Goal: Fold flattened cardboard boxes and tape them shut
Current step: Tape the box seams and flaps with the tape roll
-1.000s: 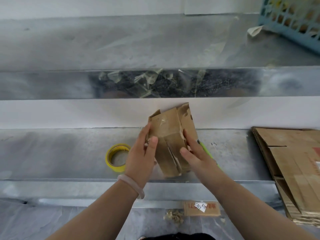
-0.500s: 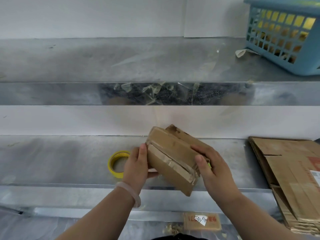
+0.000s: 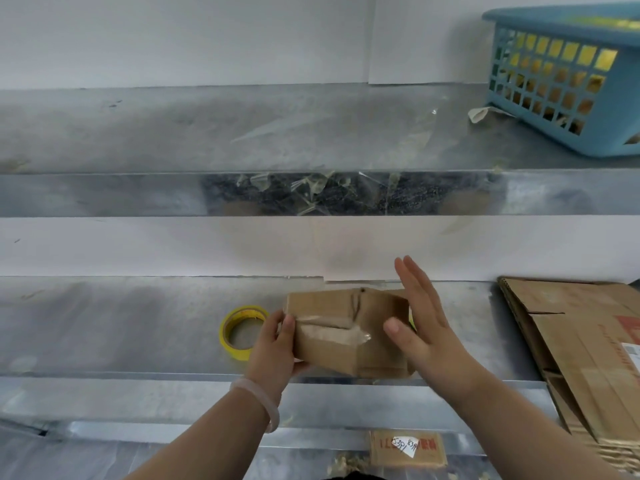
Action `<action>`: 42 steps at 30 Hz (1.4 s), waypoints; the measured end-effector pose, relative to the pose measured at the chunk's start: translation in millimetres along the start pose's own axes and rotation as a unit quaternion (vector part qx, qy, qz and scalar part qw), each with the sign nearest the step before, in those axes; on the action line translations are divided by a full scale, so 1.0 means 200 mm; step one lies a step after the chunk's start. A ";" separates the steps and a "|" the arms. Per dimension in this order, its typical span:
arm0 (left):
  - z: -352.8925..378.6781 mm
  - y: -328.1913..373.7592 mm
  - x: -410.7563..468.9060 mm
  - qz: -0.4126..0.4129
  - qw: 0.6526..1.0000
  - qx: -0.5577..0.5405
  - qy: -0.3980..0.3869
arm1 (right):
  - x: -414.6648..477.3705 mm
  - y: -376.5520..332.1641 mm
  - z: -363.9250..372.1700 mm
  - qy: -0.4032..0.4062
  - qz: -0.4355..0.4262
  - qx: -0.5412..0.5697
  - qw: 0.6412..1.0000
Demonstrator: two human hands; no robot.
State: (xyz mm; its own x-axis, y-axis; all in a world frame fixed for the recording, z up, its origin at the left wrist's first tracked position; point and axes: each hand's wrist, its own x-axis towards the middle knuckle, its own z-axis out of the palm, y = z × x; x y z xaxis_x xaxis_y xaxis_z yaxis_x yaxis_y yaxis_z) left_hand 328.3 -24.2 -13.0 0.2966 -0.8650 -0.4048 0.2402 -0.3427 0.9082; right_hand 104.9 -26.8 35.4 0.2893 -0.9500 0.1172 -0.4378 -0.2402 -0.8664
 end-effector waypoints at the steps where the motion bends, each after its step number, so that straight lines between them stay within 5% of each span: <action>1: 0.00 -0.02 0.00 -0.020 0.999 -0.026 0.010 | -0.02 0.01 0.02 0.031 -0.028 -0.042 0.998; 5: 0.04 -0.10 0.04 -0.116 0.984 -0.129 0.037 | -0.05 0.01 0.13 0.113 -0.090 -0.224 0.964; 12: 0.02 -0.19 0.07 -0.172 0.980 0.079 -0.058 | 0.06 0.02 0.17 0.075 -0.060 -0.257 0.962; 17: -0.05 -0.19 0.12 0.093 0.969 0.229 -0.020 | 0.06 0.09 0.16 0.005 -0.102 -0.265 0.959; 22: -0.03 -0.01 0.06 0.357 0.885 0.283 -0.092 | 0.09 0.06 0.18 -0.016 -0.133 -0.231 0.964; 29: -0.01 -0.05 0.06 0.440 0.788 0.419 -0.099 | 0.19 0.12 0.22 -0.057 -0.097 -0.283 0.953; 33: -0.04 0.02 0.04 0.327 0.891 0.280 -0.143 | 0.21 0.13 0.17 -0.029 -0.119 -0.298 0.947; 35: -0.14 0.01 0.10 0.303 0.901 0.302 -0.074 | 0.20 0.14 0.15 -0.014 -0.119 -0.299 0.947; 38: -0.41 -0.09 0.21 0.280 0.822 0.494 0.043 | 0.17 0.13 0.14 -0.005 -0.129 -0.301 0.945; 42: -0.67 -0.19 0.31 0.278 0.668 0.689 0.045 | 0.15 0.12 0.14 -0.010 -0.138 -0.304 0.943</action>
State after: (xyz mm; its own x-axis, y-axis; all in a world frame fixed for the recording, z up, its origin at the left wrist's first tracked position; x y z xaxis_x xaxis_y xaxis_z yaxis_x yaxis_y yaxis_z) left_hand 461.1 -14.8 -87.0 0.0539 -0.9947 0.0876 -0.9905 -0.0422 0.1310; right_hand 126.5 -55.9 5.2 0.4767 -0.8325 0.2822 -0.7486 -0.5527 -0.3662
